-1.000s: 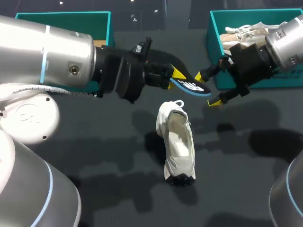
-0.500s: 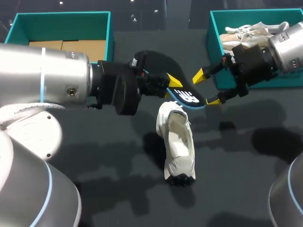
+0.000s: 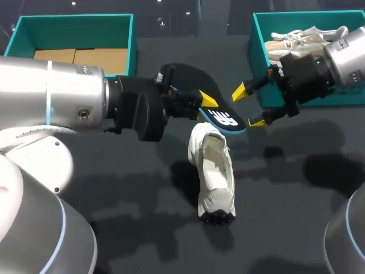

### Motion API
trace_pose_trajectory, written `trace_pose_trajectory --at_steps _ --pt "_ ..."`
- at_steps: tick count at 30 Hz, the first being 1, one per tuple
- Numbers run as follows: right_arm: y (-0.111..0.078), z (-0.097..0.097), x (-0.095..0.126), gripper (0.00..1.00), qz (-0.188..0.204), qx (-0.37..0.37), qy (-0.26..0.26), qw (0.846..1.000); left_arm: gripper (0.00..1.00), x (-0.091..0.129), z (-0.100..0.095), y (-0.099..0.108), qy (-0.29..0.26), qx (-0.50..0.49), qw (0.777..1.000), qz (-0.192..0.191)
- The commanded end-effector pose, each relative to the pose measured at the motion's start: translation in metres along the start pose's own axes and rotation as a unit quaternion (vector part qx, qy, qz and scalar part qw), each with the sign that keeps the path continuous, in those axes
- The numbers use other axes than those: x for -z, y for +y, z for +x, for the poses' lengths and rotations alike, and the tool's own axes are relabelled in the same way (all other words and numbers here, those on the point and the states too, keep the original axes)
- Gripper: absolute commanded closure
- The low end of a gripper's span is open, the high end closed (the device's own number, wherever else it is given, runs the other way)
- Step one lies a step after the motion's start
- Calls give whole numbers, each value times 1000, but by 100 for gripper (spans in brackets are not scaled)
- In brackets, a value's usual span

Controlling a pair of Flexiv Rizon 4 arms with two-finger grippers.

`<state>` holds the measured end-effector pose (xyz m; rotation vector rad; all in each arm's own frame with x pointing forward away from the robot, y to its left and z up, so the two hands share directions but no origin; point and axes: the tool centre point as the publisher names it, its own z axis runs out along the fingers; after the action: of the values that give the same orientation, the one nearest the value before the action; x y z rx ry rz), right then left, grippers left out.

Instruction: Take the shoe out of the shoebox, open the shoe tongue, remove and reinsert the insole, then place the shoe into the shoebox

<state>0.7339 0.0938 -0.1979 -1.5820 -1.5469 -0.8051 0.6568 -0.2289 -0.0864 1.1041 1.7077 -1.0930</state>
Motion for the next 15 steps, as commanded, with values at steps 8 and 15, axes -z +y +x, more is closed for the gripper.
trace_pose_trajectory --at_steps 8,15 --pt "13 11 -3 0 6 -24 47 999 100 2 23 44 -39 -80 996 -26" --pt "19 22 -14 0 1 -41 85 996 100 -5 39 77 -57 -99 993 -25"
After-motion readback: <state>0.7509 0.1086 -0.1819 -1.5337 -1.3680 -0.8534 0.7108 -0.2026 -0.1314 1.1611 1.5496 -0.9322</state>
